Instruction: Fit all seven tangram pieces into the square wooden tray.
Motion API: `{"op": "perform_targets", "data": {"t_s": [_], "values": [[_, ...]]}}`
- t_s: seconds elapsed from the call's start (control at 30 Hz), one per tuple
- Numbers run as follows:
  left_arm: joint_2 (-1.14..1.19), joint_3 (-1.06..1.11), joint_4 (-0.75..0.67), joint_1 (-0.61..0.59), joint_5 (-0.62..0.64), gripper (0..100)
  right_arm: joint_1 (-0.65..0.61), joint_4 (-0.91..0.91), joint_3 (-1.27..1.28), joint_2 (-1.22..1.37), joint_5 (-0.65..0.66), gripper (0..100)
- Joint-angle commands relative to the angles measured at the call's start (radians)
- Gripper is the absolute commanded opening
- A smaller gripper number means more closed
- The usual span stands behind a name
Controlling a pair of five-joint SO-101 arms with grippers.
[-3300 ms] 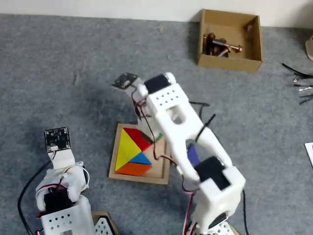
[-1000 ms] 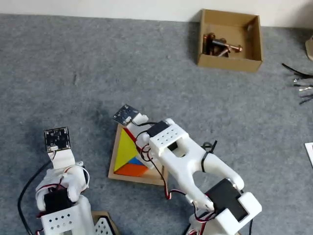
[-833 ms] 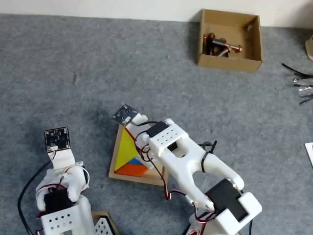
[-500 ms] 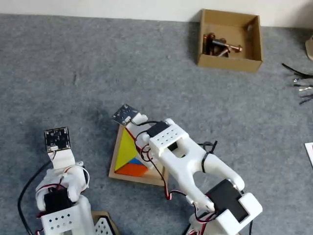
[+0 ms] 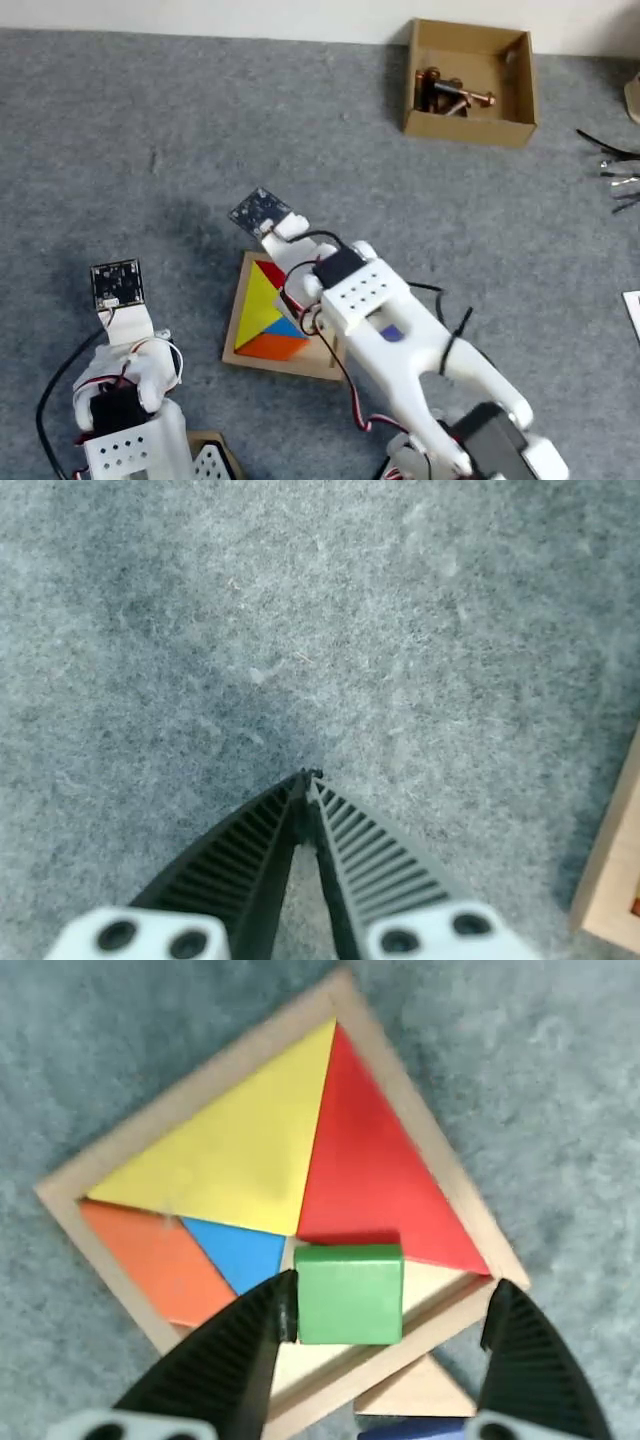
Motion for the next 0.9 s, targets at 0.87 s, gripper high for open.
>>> {"op": "perform_targets", "data": {"t_s": [0.87], "values": [[-0.005,0.019,0.003,-0.013,0.011,1,0.125,-0.162,0.122,0.058,0.083,0.5]]}}
